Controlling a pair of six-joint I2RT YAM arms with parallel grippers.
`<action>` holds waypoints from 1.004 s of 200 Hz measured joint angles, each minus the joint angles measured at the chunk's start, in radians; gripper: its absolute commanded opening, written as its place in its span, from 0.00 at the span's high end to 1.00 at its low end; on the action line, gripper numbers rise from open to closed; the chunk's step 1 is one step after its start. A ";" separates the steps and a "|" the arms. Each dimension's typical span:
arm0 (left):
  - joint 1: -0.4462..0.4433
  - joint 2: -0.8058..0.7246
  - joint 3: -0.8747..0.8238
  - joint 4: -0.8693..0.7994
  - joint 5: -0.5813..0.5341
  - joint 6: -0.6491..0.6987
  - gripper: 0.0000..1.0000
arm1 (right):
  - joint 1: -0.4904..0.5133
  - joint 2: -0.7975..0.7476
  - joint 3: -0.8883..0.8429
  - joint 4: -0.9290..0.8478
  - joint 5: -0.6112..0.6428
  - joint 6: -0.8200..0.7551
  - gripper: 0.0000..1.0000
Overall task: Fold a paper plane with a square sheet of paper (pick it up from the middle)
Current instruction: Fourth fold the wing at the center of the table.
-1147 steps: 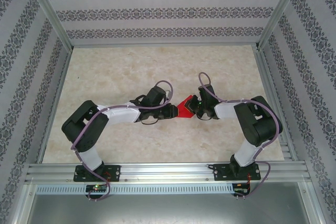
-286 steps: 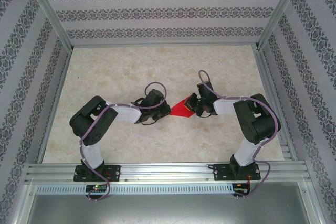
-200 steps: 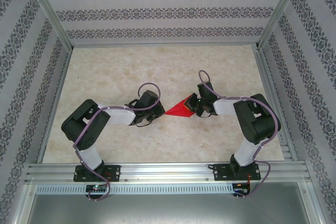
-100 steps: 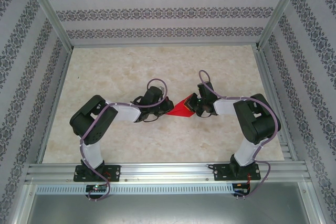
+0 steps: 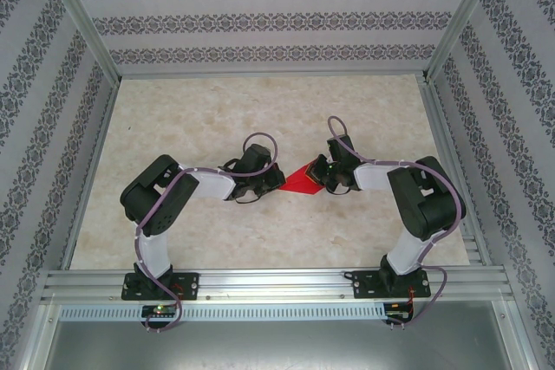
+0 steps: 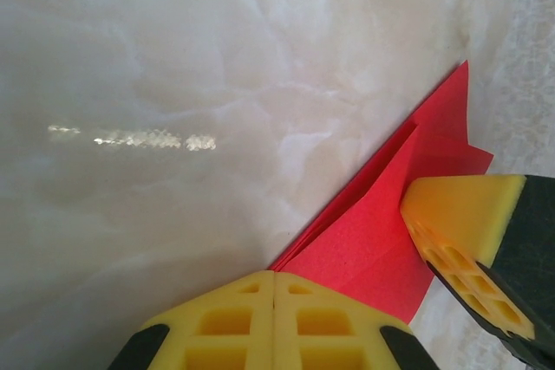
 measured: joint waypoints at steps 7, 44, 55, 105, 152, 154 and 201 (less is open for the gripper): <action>0.000 0.000 0.003 -0.007 -0.002 0.000 1.00 | 0.000 -0.008 -0.003 -0.008 0.000 -0.011 0.94; -0.003 0.002 0.016 -0.032 -0.006 0.000 1.00 | 0.055 -0.065 -0.003 -0.036 0.008 -0.054 0.94; -0.004 0.002 0.019 -0.038 -0.009 0.000 1.00 | 0.080 -0.068 -0.002 -0.034 0.008 -0.057 0.94; -0.005 0.002 0.020 -0.042 -0.013 0.000 1.00 | 0.121 0.002 0.012 -0.006 -0.002 -0.053 0.94; -0.005 0.002 0.020 -0.043 -0.016 0.000 1.00 | 0.121 0.016 0.012 0.057 -0.027 -0.036 0.94; -0.005 0.002 0.020 -0.043 -0.016 0.000 1.00 | 0.121 0.016 0.012 0.059 -0.027 -0.035 0.94; -0.005 0.002 0.021 -0.045 -0.019 0.000 1.00 | 0.121 0.018 0.012 0.096 -0.036 -0.025 0.94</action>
